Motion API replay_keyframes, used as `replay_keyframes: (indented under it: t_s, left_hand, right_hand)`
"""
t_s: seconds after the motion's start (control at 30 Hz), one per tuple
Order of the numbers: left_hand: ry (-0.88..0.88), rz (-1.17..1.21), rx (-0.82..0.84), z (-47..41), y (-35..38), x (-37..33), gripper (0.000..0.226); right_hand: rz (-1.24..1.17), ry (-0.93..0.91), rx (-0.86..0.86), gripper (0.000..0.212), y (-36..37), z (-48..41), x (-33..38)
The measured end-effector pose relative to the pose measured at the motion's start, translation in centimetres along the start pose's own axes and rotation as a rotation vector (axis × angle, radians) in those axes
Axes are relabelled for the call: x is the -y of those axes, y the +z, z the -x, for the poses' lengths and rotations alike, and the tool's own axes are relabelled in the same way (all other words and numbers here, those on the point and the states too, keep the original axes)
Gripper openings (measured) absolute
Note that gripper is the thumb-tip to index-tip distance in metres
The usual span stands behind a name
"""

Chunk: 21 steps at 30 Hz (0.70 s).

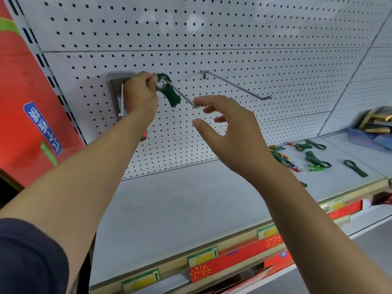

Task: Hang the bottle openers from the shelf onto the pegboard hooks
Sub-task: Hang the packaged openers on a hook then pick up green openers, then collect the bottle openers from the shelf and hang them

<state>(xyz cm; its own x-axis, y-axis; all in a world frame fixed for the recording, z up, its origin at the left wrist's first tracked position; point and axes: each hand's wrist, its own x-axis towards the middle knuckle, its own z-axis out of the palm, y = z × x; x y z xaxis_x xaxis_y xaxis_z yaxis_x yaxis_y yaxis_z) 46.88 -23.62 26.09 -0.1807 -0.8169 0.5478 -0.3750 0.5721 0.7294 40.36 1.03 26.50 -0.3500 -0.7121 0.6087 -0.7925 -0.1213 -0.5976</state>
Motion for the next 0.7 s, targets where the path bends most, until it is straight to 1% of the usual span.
replay_keyframes:
  t_s: [0.07, 0.13, 0.17, 0.23, 0.3, 0.4, 0.53, 0.7]
  left_hand:
    - [0.030, 0.082, 0.027, 1.2, -0.5, -0.1, 0.027]
    - [0.044, 0.143, 0.082, 2.9, -0.8, 0.1, 0.035]
    - [0.055, 0.132, 0.106, 3.8, -0.9, 0.4, 0.041]
    - [0.104, 0.037, 0.124, 5.9, -1.1, 1.3, 0.046]
    - [0.178, -0.055, 0.124, 8.3, -1.5, 2.2, 0.045]
    - [0.286, -0.107, 0.159, 12.0, -1.7, 3.4, 0.042]
    - [0.331, -0.165, 0.318, 16.4, -0.1, 4.3, 0.043]
    - [0.344, -0.221, 0.506, 21.3, 3.6, 4.1, 0.044]
  right_hand:
    - [-0.017, 0.007, -0.006, 0.039, 0.0, 0.4, -0.3]
    - [-0.040, 0.030, -0.020, 0.044, -0.1, 1.1, -1.0]
    - [-0.046, 0.044, -0.025, 0.045, -0.1, 1.5, -1.6]
    - [-0.031, 0.074, -0.024, 0.044, 0.1, 2.6, -2.9]
    - [0.004, 0.115, -0.020, 0.043, 0.4, 3.9, -4.5]
    - [0.045, 0.204, 0.022, 0.043, 1.1, 6.1, -7.3]
    - [0.136, 0.281, 0.094, 0.042, 1.4, 9.4, -11.1]
    - [0.201, 0.393, 0.110, 0.039, -0.2, 13.5, -15.6]
